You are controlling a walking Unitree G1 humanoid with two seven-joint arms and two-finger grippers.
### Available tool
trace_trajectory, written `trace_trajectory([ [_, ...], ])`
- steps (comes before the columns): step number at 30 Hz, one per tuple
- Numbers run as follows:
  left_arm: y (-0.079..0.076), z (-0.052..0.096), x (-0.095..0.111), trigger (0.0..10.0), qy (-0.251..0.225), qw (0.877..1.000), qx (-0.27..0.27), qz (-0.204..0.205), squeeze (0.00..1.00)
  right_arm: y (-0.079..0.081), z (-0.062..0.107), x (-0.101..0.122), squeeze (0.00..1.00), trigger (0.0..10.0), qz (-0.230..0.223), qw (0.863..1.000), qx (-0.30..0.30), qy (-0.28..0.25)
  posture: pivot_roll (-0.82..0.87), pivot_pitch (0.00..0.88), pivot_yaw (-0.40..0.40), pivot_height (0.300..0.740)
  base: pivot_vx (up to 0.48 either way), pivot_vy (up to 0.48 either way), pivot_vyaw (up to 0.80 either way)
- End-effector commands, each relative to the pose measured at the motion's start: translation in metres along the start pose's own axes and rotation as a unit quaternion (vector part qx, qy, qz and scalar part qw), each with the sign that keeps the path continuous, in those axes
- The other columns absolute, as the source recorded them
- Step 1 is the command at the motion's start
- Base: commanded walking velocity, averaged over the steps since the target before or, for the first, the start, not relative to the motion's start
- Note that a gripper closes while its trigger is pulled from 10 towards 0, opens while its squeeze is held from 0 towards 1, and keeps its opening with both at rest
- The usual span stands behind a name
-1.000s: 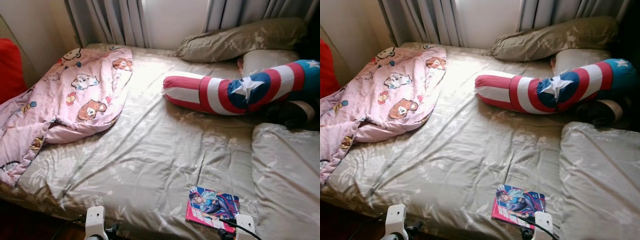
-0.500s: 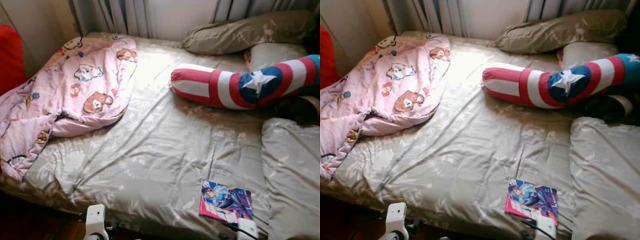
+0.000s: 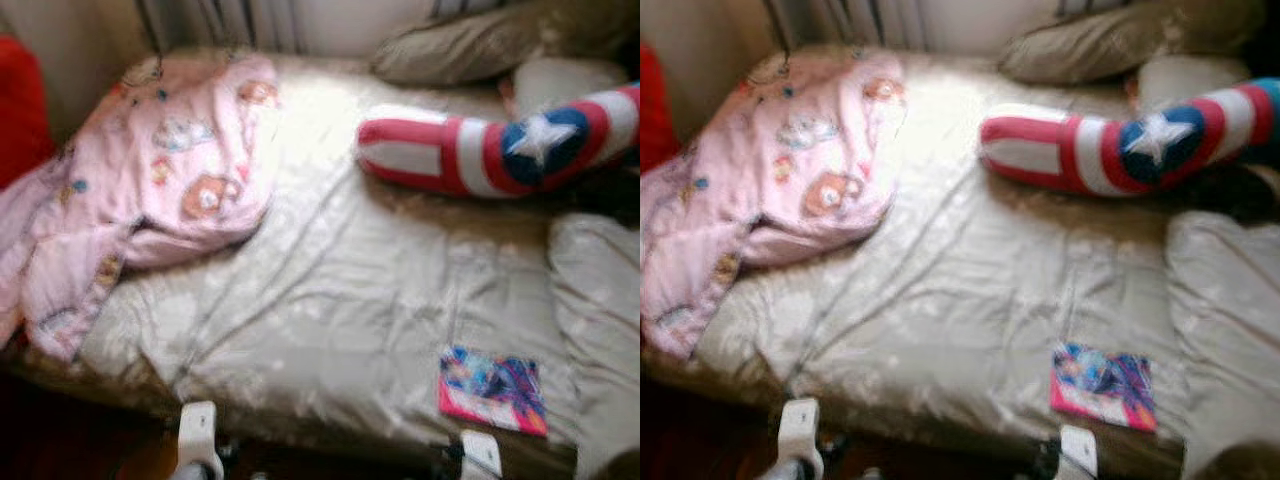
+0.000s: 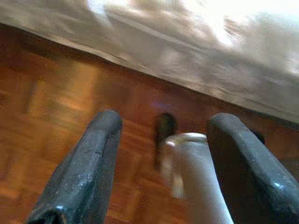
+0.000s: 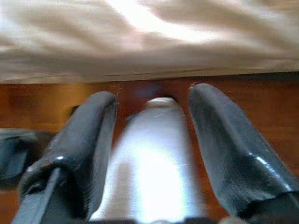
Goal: Clean up the room
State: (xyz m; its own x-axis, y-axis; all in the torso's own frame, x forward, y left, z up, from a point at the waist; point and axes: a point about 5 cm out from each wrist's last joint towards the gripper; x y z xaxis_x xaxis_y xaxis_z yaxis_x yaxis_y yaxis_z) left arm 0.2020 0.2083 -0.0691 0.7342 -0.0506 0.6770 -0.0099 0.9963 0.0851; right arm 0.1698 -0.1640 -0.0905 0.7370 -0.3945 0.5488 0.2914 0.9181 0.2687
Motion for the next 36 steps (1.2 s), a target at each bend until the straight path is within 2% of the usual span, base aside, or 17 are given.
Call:
trace_trajectory([
  [1,-0.0057,0.0009,-0.0066,10.0,0.014,1.0,-0.007,-0.004,0.0,-0.0115,0.0032,-0.0055,0.0,10.0,0.0,1.0,-0.015,0.01,0.0,0.197,0.015,0.74,0.0,0.48,0.0],
  [27,-0.0062,0.0015,-0.0091,10.0,0.017,1.0,-0.008,-0.002,0.0,-0.015,0.004,-0.004,0.0,10.0,-0.004,1.0,-0.016,0.004,-0.01,0.167,0.018,0.74,0.0,0.48,0.0],
  [32,-0.0065,0.0018,-0.01,10.0,0.018,1.0,-0.008,-0.002,0.0,-0.0155,0.0043,-0.0045,0.0,10.0,0.009,1.0,-0.015,0.006,-0.01,0.16,0.017,0.74,0.0,0.48,0.0],
  [36,-0.0065,0.002,-0.0109,10.0,0.019,1.0,-0.007,-0.001,0.0,-0.0148,0.0041,-0.0036,0.0,10.0,0.012,1.0,-0.008,0.005,-0.01,0.163,0.015,0.74,0.0,0.48,0.77],
])
Point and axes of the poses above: a point about 5 cm out from each wrist's last joint towards the gripper, its own z axis pointing back from the gripper into the wrist, its own x axis along the axis of the wrist's last joint, y = z × x, and after that the axes turned 10 degrees about -z, right-handed
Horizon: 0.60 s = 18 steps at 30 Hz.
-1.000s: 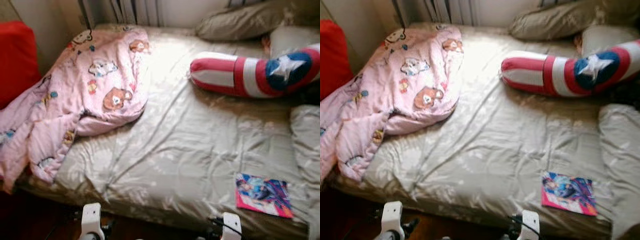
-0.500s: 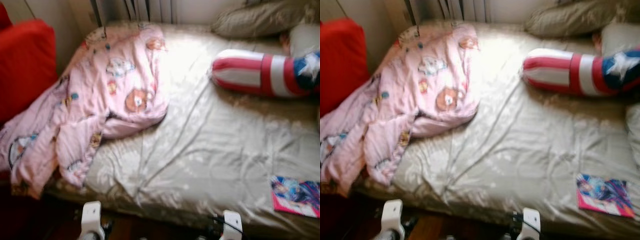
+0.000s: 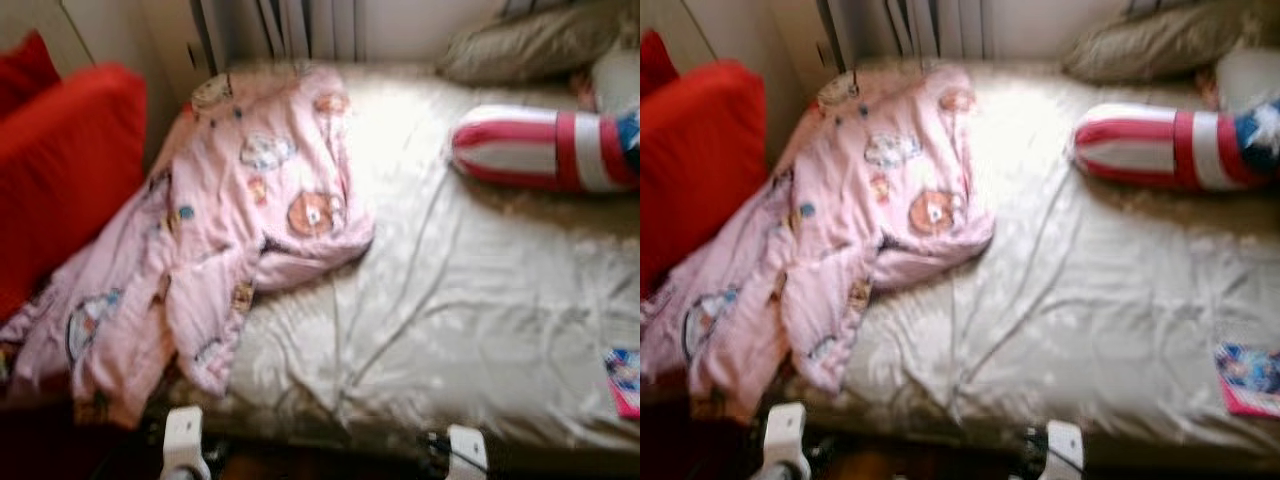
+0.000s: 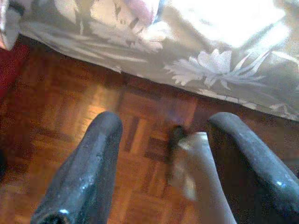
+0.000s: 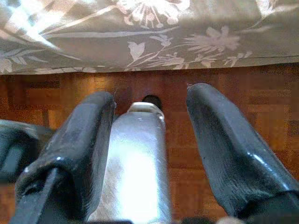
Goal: Clean up the room
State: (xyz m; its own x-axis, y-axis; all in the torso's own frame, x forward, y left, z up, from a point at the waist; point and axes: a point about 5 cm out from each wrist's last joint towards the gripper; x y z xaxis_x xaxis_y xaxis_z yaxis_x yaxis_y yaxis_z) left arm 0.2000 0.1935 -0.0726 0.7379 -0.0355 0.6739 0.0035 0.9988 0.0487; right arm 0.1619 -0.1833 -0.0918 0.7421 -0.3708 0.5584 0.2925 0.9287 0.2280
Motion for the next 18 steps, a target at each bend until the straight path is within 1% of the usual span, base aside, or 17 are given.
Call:
trace_trajectory([
  [1,0.0084,0.0025,-0.0078,10.0,0.017,1.0,0.011,-0.008,0.0,0.0062,-0.0008,-0.0027,0.0,10.0,-0.002,1.0,0.009,0.006,-0.01,0.17,0.014,0.74,0.0,0.48,0.79],
  [4,0.0078,0.0025,-0.0081,10.0,0.017,1.0,0.01,-0.007,0.0,0.005,-0.0014,0.0013,0.0,10.0,-0.007,1.0,0.01,0.003,-0.01,0.181,0.011,0.74,0.0,0.48,0.79],
  [10,0.0083,0.0028,-0.0091,10.0,0.019,1.0,0.012,-0.006,0.0,0.0039,-0.0012,0.0014,0.0,10.0,-0.009,1.0,0.01,0.003,-0.01,0.191,0.012,0.74,0.0,0.437,0.79],
  [18,0.009,0.003,-0.009,10.0,0.016,1.0,0.013,-0.008,0.0,0.0043,-0.0012,0.0012,0.0,10.0,-0.013,1.0,0.011,0.003,0.0,0.2,0.012,0.74,0.0,0.0,0.8],
])
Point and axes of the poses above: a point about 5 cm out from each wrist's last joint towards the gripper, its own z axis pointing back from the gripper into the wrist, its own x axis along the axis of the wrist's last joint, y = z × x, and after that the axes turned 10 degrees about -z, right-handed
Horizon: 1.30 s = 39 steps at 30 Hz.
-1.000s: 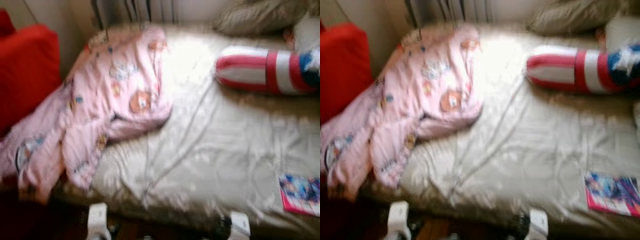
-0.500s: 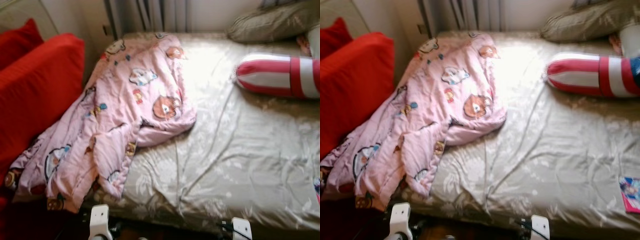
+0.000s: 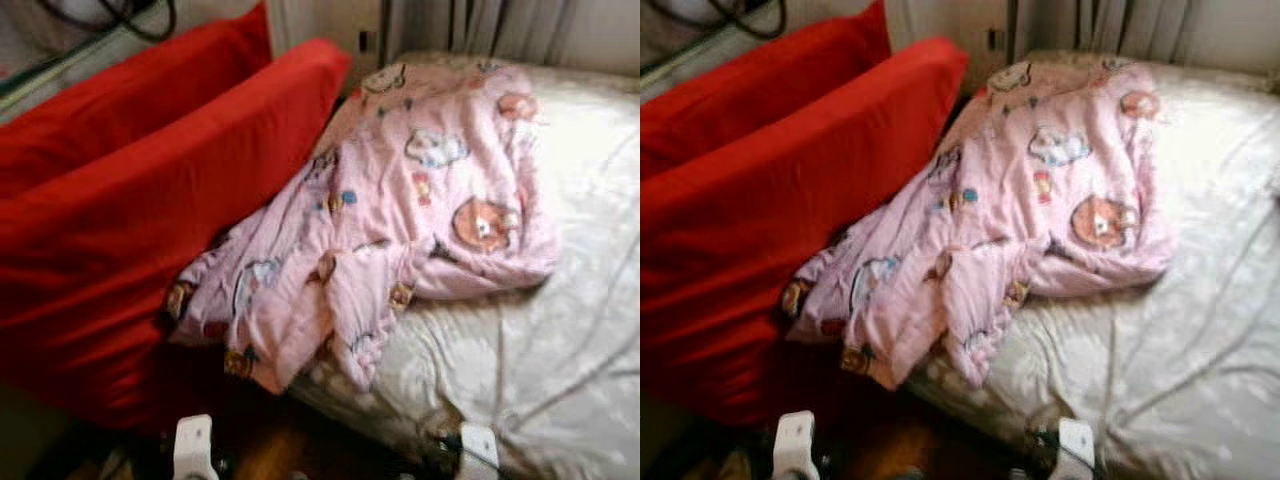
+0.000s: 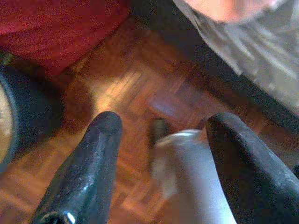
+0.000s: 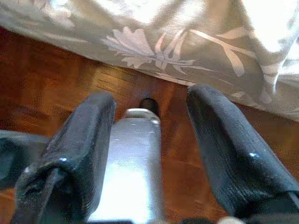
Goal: Clean up the room
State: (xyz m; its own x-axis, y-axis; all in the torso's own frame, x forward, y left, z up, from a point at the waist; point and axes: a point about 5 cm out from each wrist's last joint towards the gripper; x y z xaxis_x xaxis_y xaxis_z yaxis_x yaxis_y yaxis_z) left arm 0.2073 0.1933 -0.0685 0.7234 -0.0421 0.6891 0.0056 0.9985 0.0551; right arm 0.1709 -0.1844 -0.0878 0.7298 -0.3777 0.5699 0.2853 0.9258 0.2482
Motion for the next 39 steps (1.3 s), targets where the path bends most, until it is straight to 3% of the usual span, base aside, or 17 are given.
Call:
trace_trajectory([
  [1,0.009,0.005,-0.017,10.0,0.025,1.0,0.01,-0.005,0.0,0.002,0.001,-0.008,0.0,10.0,-0.01,1.0,0.001,0.011,0.0,0.201,0.012,0.74,0.0,0.0,0.8],
  [13,0.006,0.003,-0.011,10.0,0.013,1.0,0.004,-0.005,0.0,0.0,0.001,-0.006,0.0,10.0,-0.01,1.0,0.0,0.008,0.0,0.2,0.005,0.74,0.0,0.0,0.11],
  [27,0.003,0.003,-0.01,10.0,0.009,1.0,0.0,-0.007,0.0,0.0,0.002,-0.006,0.0,10.0,-0.013,1.0,0.007,0.002,0.0,0.197,-0.002,0.74,0.0,0.0,0.77],
  [32,-0.001,0.002,-0.007,10.0,0.001,1.0,-0.01,-0.007,0.0,-0.003,0.002,-0.003,0.0,10.0,-0.017,1.0,0.0,-0.002,-0.01,0.193,-0.016,0.74,0.0,0.0,0.0],
  [35,-0.005,0.001,-0.003,10.0,-0.009,1.0,-0.015,-0.002,0.0,-0.005,0.001,0.003,0.0,10.0,-0.022,1.0,-0.002,-0.017,-0.01,0.191,-0.027,0.74,0.0,0.0,0.0],
  [39,-0.01,-0.004,0.023,10.0,-0.062,0.998,-0.022,0.004,0.0,-0.002,-0.002,0.027,0.0,10.0,-0.02,0.998,0.012,-0.065,-0.01,0.188,-0.048,0.74,0.0,0.0,0.0],
])
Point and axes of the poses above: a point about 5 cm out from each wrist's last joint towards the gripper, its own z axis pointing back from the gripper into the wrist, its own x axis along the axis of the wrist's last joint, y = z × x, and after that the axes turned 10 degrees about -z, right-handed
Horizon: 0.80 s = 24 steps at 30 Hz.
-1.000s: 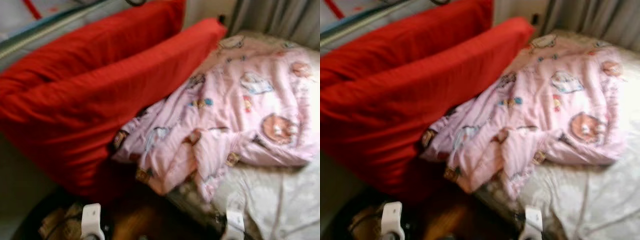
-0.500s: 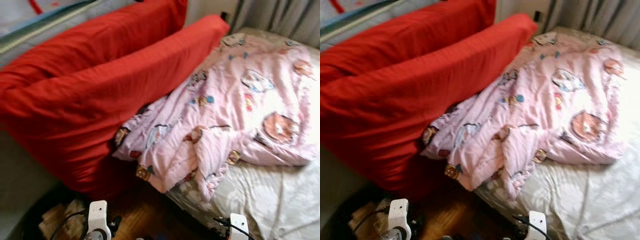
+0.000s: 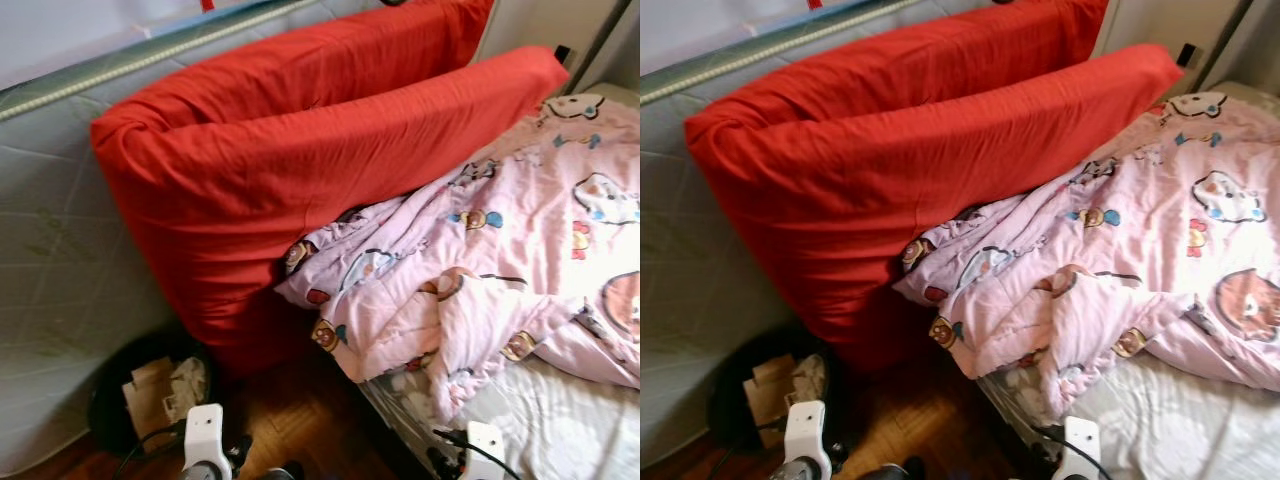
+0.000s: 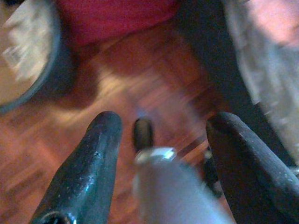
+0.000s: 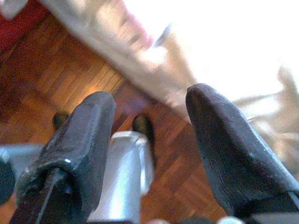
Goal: Clean up the room
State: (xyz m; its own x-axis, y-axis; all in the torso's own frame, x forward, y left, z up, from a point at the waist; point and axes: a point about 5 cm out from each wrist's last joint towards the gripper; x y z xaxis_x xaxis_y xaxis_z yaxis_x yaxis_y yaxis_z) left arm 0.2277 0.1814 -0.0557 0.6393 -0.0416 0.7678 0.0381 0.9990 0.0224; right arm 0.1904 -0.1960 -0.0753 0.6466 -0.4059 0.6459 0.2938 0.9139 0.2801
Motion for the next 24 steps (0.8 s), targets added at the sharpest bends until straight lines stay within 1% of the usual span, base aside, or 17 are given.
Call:
trace_trajectory([
  [1,0.001,0.0,0.003,10.0,-0.014,1.0,0.001,0.005,0.0,0.001,-0.001,0.005,0.0,10.0,-0.004,1.0,0.004,-0.017,-0.01,0.188,-0.05,0.74,0.0,0.0,0.0],
  [3,0.001,-0.002,0.012,10.0,-0.034,0.999,0.0,0.006,0.0,0.002,-0.002,0.014,0.0,10.0,0.003,0.999,0.007,-0.036,0.0,0.188,-0.054,0.74,0.0,0.0,0.0],
  [4,0.002,-0.003,0.021,10.0,-0.056,0.998,0.001,0.009,0.0,0.011,-0.006,0.027,0.0,10.0,0.001,0.998,0.017,-0.058,0.0,0.189,-0.054,0.74,0.0,0.0,0.0],
  [5,0.003,-0.004,0.029,10.0,-0.077,0.997,0.001,0.008,0.0,0.016,-0.008,0.035,0.0,10.0,-0.001,0.997,0.024,-0.074,-0.01,0.19,-0.056,0.74,0.0,0.0,0.0],
  [7,0.003,-0.005,0.031,10.0,-0.081,0.997,0.001,0.008,0.0,0.016,-0.008,0.036,0.0,10.0,-0.001,0.997,0.025,-0.076,-0.01,0.19,-0.056,0.74,0.0,0.0,0.0],
  [8,0.005,-0.005,0.045,10.0,-0.122,0.992,0.005,0.0,0.0,0.019,-0.009,0.044,0.0,10.0,-0.003,0.995,0.031,-0.098,-0.01,0.193,-0.053,0.74,0.0,0.0,0.0],
  [9,0.005,-0.004,0.054,10.0,-0.15,0.989,0.007,-0.005,0.0,0.02,-0.009,0.049,0.0,10.0,-0.003,0.993,0.034,-0.115,0.0,0.192,-0.052,0.74,0.0,0.0,0.0],
  [12,0.008,0.001,0.071,10.0,-0.219,0.975,0.018,-0.017,0.0,0.031,-0.007,0.065,0.0,10.0,-0.009,0.983,0.071,-0.17,0.0,0.195,-0.041,0.74,0.0,0.0,0.0],
  [14,0.008,0.005,0.075,10.0,-0.242,0.97,0.024,-0.016,0.0,0.037,-0.006,0.07,0.0,10.0,-0.011,0.977,0.091,-0.194,0.0,0.195,-0.037,0.74,0.0,0.0,0.0],
  [15,0.008,0.006,0.074,10.0,-0.245,0.969,0.023,-0.016,0.0,0.038,-0.006,0.071,0.0,10.0,-0.009,0.975,0.095,-0.201,0.0,0.189,-0.032,0.74,0.0,0.0,0.0],
  [16,0.006,0.007,0.075,10.0,-0.254,0.967,0.021,-0.02,0.0,0.04,-0.004,0.073,0.0,10.0,-0.001,0.971,0.099,-0.217,0.0,0.185,-0.026,0.74,0.0,0.0,0.0],
  [19,0.007,0.012,0.077,10.0,-0.273,0.961,0.029,-0.028,0.0,0.042,0.0,0.073,0.0,10.0,0.004,0.965,0.106,-0.239,-0.01,0.176,-0.019,0.74,0.0,0.0,0.0],
  [23,0.005,0.015,0.081,10.0,-0.289,0.957,0.022,-0.028,0.0,0.043,0.004,0.075,0.0,10.0,0.012,0.957,0.112,-0.267,-0.01,0.166,-0.016,0.74,0.0,0.0,0.0],
  [24,0.005,0.015,0.081,10.0,-0.289,0.957,0.022,-0.028,0.0,0.043,0.004,0.075,0.0,10.0,0.012,0.957,0.112,-0.267,-0.01,0.166,-0.016,0.74,0.0,0.0,0.0],
])
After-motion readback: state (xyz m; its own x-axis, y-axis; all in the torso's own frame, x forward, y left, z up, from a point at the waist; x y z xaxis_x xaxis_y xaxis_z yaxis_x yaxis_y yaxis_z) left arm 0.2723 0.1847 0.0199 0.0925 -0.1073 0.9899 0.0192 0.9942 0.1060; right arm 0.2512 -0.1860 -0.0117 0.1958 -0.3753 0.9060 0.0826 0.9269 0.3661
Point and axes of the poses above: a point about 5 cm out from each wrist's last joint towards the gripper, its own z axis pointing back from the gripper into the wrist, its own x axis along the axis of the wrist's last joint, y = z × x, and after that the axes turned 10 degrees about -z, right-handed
